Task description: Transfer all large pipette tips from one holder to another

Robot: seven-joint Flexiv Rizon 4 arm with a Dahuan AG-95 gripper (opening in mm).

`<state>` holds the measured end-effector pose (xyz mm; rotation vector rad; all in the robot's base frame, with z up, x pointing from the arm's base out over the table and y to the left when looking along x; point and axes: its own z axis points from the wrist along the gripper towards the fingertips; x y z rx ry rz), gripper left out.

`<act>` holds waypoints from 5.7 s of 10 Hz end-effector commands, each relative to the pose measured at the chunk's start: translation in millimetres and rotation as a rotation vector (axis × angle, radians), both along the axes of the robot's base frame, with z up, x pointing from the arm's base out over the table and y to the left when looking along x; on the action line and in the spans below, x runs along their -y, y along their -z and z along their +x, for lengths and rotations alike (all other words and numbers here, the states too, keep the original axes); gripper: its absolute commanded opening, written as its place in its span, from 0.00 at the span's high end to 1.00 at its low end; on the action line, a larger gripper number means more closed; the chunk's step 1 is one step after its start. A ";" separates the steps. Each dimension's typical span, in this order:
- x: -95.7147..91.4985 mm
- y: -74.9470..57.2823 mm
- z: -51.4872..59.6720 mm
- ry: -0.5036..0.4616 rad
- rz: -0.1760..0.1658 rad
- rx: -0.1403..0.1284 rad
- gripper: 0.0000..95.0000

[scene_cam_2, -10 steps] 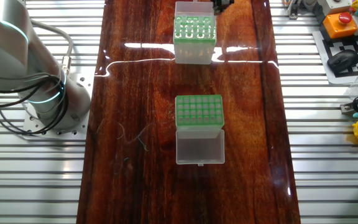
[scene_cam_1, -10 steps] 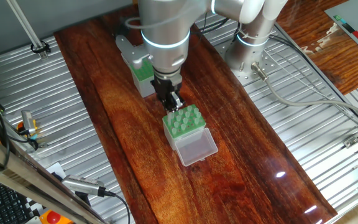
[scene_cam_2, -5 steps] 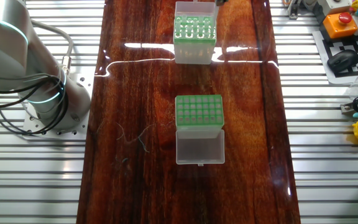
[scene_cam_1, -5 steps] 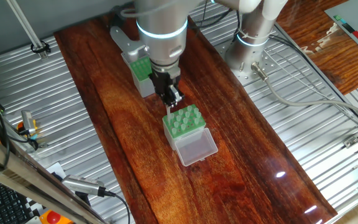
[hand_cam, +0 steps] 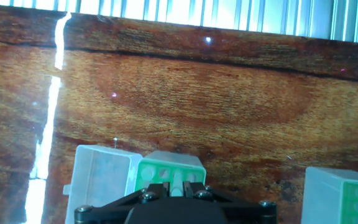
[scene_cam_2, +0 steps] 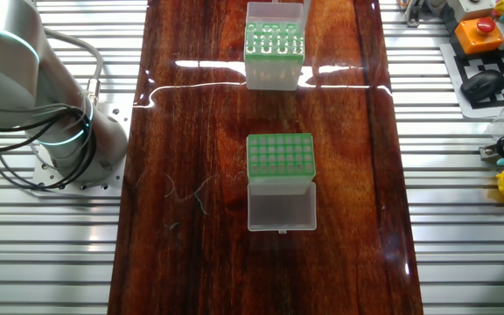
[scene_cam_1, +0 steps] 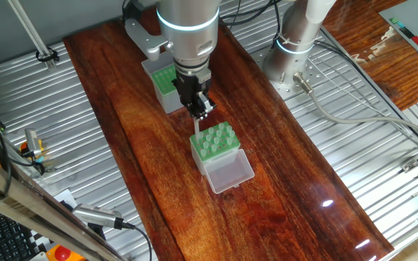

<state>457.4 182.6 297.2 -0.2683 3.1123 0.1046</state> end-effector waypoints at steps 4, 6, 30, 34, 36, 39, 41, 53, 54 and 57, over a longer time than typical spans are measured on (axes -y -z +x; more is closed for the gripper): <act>-1.9 -1.5 -2.5 -0.038 -0.021 0.003 1.00; -1.9 -1.5 -2.5 -0.022 -0.029 0.004 1.00; 181.0 3.0 -37.8 -0.134 -0.043 0.003 1.00; 243.6 -1.3 -54.9 -0.214 -0.032 -0.005 1.00; 256.4 0.0 -64.4 -0.243 -0.037 -0.015 1.00; 256.0 5.2 -75.0 -0.241 -0.048 -0.034 1.00; 254.7 5.2 -74.3 -0.246 -0.041 -0.028 1.00; 268.0 10.4 -75.3 -0.217 -0.073 -0.029 1.00; 268.1 10.9 -76.5 -0.219 -0.072 -0.029 1.00; 268.5 13.6 -81.8 -0.220 -0.072 -0.026 1.00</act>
